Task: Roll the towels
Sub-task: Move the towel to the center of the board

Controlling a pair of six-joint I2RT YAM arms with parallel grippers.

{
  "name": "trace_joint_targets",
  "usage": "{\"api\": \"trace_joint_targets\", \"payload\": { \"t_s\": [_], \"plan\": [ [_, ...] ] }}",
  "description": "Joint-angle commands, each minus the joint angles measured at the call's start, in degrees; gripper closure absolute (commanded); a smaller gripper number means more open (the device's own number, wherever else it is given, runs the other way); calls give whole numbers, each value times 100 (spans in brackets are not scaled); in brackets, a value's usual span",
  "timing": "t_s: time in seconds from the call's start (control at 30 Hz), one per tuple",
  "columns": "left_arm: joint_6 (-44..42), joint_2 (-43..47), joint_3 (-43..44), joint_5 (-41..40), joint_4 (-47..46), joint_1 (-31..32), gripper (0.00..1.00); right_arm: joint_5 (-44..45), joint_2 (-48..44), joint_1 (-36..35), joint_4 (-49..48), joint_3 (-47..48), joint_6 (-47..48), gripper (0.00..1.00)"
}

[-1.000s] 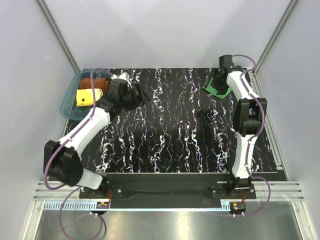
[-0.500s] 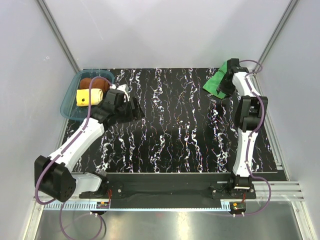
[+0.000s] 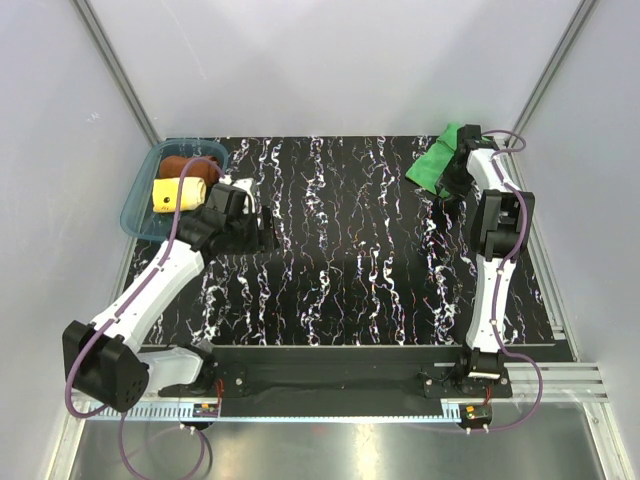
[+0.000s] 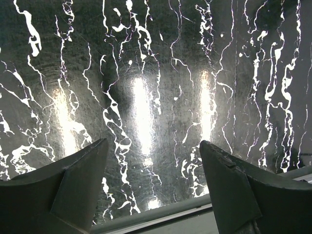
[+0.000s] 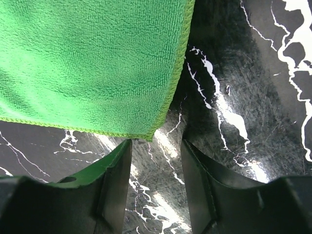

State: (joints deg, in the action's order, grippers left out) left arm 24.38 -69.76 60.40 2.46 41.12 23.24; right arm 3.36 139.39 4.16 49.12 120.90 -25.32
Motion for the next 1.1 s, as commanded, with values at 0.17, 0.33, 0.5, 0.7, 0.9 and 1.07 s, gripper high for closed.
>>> {"api": "trace_joint_targets", "payload": {
  "t_s": [0.17,0.33,0.5,0.7,0.9,1.07],
  "plan": [
    [-127,23,16,-44,-166,13,19,-396,167,-38,-236,-23,-227,49],
    [-100,76,-55,53,-228,-48,19,-591,237,-38,-386,-102,-351,53],
    [-92,76,-116,141,-254,-101,19,-546,316,-38,-378,-41,-351,60],
    [-74,59,-169,229,-298,-153,19,-467,422,-38,-342,74,-324,92],
    [-48,32,-187,343,-342,-233,19,-433,273,-38,-333,74,-254,100],
    [-48,23,-204,396,-351,-303,19,-546,36,-38,-402,66,-227,100]
  ]
}}
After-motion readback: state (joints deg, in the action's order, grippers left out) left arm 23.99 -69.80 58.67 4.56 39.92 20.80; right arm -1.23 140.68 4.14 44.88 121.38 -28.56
